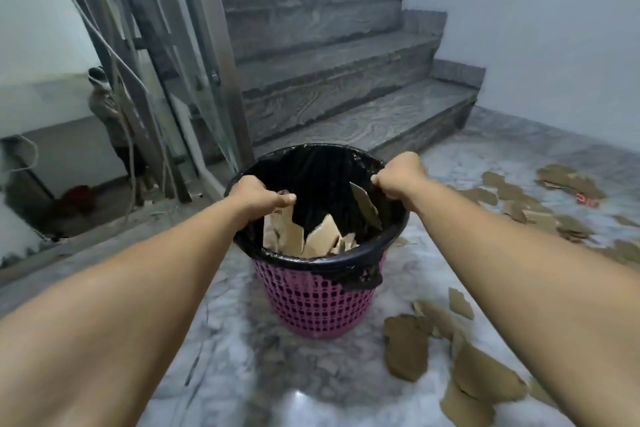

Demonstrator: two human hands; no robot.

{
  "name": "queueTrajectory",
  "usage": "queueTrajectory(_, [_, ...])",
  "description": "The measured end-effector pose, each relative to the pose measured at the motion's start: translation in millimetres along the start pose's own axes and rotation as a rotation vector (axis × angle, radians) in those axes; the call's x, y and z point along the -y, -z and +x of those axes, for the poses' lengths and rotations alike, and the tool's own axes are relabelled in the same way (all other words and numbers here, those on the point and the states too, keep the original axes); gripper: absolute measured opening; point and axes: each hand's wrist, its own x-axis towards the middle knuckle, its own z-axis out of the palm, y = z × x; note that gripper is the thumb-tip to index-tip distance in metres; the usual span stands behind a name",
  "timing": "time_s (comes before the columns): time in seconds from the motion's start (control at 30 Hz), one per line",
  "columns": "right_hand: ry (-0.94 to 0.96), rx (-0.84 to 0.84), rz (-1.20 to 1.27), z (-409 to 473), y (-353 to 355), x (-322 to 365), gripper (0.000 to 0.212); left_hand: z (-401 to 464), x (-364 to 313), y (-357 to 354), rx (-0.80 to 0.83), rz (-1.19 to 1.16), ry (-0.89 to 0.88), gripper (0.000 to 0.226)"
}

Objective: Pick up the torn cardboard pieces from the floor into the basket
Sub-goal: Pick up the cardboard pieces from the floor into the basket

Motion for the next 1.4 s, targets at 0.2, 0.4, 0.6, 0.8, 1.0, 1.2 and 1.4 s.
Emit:
queueTrajectory(0.2, [-0.005, -0.017, -0.101, -27, 21, -20, 0.021, -9, 18, 0, -0.328, 0.482, 0.001, 0.043])
queueTrajectory(0.4, [-0.052, 0.231, 0.103, -35, 4, -34, 0.030, -8, 39, 1, -0.315, 0.115, 0.151, 0.052])
queueTrajectory(0.6, [-0.057, 0.344, 0.370, -46, -5, -46, 0.050, -29, 42, -13, -0.301, 0.113, 0.154, 0.094])
queueTrajectory(0.8, [-0.150, 0.373, 0.382, -62, 47, -83, 0.041, -59, 24, -41, -0.414, 0.430, -0.130, 0.076])
queueTrajectory(1.0, [-0.302, 0.341, 0.208, -77, 79, -162, 0.013, -89, -31, -86, -0.419, 0.447, -0.642, 0.046])
queueTrajectory(1.2, [-0.392, 0.287, 0.092, -87, 98, -238, 0.022, -117, -60, -161, -0.281, 0.701, -1.213, 0.033])
queueTrajectory(1.4, [-0.394, 0.302, -0.182, -97, 94, -292, 0.048, -107, -37, -238, 0.143, 0.824, -1.035, 0.037])
